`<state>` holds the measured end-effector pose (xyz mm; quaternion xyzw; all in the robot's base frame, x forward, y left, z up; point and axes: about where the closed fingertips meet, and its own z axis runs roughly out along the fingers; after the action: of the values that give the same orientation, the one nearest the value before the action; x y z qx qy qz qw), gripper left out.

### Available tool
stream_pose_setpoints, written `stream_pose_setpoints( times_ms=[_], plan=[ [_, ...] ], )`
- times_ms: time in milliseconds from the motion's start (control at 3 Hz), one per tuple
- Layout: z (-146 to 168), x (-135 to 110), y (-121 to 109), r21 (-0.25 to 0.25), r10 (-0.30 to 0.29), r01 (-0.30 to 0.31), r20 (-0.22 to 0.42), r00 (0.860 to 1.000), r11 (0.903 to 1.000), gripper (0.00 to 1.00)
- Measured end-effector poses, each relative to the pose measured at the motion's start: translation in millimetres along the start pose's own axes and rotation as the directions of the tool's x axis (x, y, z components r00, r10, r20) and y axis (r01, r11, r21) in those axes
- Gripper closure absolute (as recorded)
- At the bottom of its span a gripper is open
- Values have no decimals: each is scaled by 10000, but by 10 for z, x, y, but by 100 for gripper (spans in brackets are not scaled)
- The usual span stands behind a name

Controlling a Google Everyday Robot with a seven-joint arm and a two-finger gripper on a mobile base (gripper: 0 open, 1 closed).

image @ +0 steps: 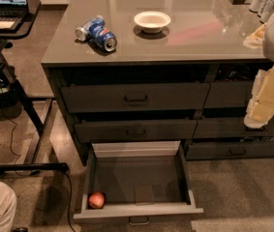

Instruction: Pick apple from bottom drawer and place on counter

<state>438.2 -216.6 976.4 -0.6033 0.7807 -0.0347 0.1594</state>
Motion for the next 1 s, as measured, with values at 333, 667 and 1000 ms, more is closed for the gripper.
stream_pose_setpoints(
  times_ms=[333,667,1000],
  plan=[
    [15,-12,-8,136,-8,6,114,9999,9999,0],
    [453,-24,88,-267,-263,291,1001,9946,9992,0],
    [1138,-110,233,-625,-280,427,2192,9753,9971,0]
  ],
)
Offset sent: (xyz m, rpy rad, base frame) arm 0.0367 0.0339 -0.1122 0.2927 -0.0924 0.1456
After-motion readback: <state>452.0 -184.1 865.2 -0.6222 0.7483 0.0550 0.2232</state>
